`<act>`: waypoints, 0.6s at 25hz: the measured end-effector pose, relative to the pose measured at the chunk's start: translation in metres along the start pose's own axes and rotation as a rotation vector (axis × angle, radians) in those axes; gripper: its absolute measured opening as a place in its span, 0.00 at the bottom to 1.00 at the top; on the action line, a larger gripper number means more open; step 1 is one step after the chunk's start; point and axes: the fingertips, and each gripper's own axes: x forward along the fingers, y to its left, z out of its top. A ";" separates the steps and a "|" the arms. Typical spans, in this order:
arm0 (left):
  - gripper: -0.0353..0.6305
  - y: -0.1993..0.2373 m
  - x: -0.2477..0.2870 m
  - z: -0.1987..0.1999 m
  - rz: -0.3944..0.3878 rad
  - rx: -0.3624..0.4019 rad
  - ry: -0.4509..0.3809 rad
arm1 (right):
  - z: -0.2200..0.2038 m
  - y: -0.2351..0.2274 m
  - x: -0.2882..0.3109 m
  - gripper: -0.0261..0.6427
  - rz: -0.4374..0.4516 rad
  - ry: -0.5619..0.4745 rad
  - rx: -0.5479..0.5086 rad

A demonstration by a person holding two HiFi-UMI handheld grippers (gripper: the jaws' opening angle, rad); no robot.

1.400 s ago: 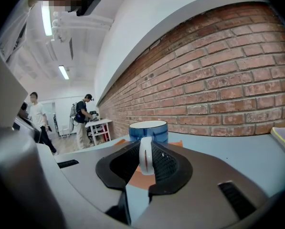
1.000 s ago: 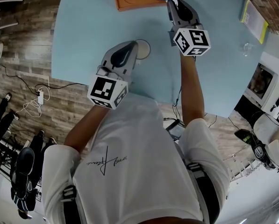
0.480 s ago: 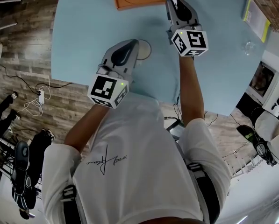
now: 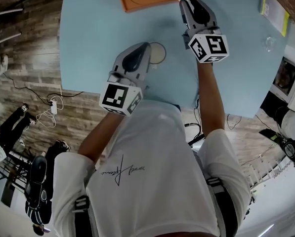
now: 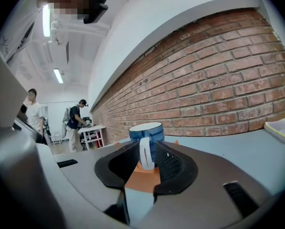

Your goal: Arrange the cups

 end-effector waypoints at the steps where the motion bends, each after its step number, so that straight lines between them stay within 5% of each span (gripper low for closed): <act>1: 0.06 0.000 -0.002 0.001 0.007 0.019 -0.012 | 0.001 -0.001 -0.004 0.17 -0.007 -0.005 0.003; 15: 0.06 -0.022 -0.049 -0.038 0.219 0.160 -0.110 | 0.039 0.045 -0.074 0.14 0.096 -0.055 -0.025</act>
